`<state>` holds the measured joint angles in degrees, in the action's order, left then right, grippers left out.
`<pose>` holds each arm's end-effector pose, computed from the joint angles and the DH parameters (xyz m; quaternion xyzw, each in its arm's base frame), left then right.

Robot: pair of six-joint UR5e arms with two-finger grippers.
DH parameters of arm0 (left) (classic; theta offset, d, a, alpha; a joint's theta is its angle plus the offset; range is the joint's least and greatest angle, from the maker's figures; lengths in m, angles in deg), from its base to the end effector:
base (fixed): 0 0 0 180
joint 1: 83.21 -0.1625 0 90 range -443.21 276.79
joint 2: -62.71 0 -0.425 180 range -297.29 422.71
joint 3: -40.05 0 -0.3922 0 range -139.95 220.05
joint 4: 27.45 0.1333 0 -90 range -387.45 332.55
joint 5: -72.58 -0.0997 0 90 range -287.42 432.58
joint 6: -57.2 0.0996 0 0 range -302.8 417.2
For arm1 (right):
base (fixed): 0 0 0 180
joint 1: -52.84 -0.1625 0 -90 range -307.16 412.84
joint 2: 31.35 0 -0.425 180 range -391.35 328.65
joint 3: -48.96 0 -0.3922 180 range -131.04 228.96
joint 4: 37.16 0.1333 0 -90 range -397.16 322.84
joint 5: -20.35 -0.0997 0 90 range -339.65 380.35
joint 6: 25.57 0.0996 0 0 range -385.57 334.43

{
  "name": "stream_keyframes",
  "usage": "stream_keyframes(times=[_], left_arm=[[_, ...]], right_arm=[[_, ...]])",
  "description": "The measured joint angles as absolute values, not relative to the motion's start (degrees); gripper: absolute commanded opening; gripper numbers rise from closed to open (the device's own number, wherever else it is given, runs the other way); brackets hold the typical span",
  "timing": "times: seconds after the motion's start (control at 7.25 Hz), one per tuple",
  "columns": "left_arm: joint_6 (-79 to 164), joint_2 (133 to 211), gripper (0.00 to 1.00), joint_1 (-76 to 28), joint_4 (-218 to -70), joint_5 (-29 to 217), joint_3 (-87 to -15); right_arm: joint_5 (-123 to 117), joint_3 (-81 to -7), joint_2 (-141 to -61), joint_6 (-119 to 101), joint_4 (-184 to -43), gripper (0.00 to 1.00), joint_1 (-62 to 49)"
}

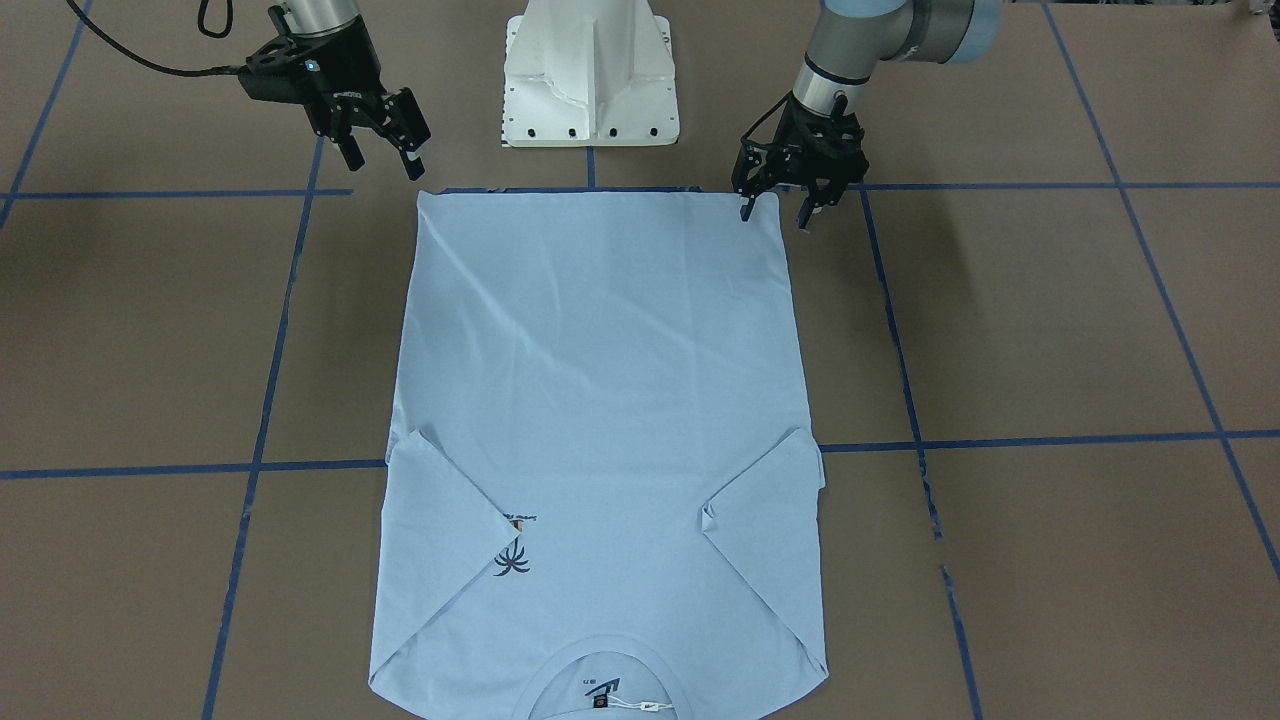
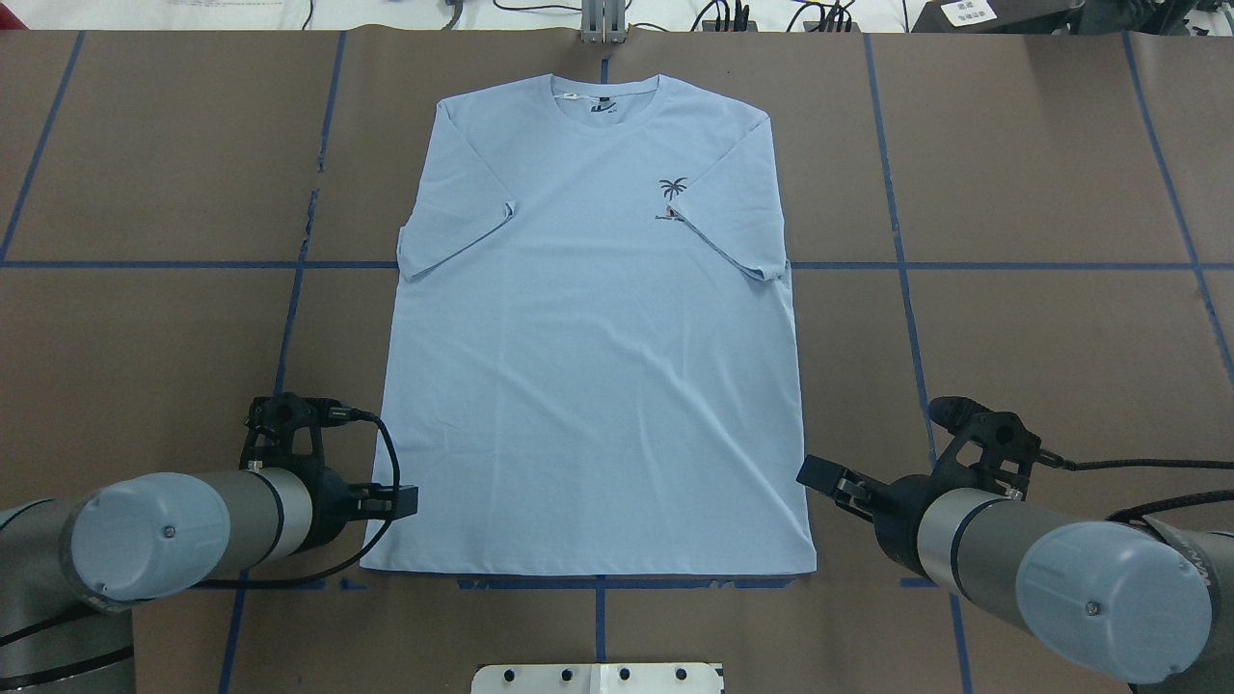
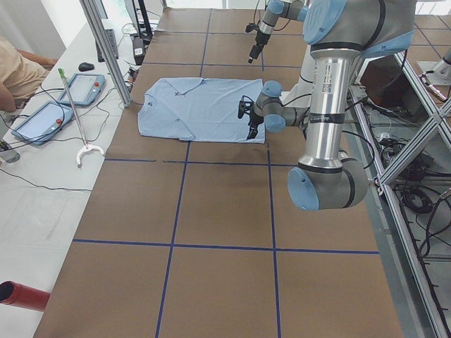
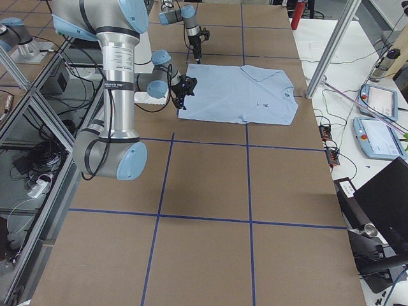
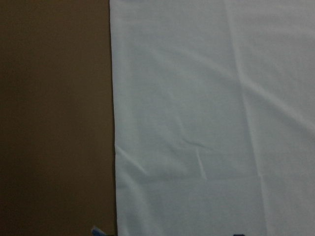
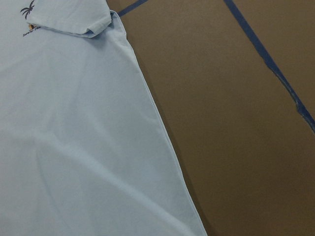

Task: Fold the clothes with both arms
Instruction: 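Grasp the hem corners with the left and right grippers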

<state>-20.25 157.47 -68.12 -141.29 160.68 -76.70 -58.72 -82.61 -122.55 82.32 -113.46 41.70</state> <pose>0.4551 -0.2642 0.3556 0.1252 0.4474 -0.0273 0.8851 -0.3901 -0.2319 0.3100 0.0580 -0.4567 0.2641 0.8475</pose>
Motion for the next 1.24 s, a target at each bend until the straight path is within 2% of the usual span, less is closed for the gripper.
stream_keyframes(times=[0.41, 0.69, 1.1, 1.24], left_arm=[[-20.7, 156.4, 0.7, -70.7, -140.9, 159.9, -75.6], [-21.2, 156.5, 0.61, -71.7, -140.9, 160.0, -75.1], [-22.8, 156.7, 0.56, -73.1, -140.9, 160.1, -75.2], [-22.9, 156.7, 0.42, -73.4, -140.9, 160.2, -75.3]], right_arm=[[-58.6, -82.6, -122.5, 82.4, -113.5, 0.99, 41.8], [-58.6, -82.6, -122.5, 82.4, -113.5, 0.99, 41.8], [-58.5, -82.6, -122.4, 82.4, -113.5, 0.99, 41.8], [-58.5, -82.6, -122.4, 82.4, -113.5, 0.99, 41.8]])
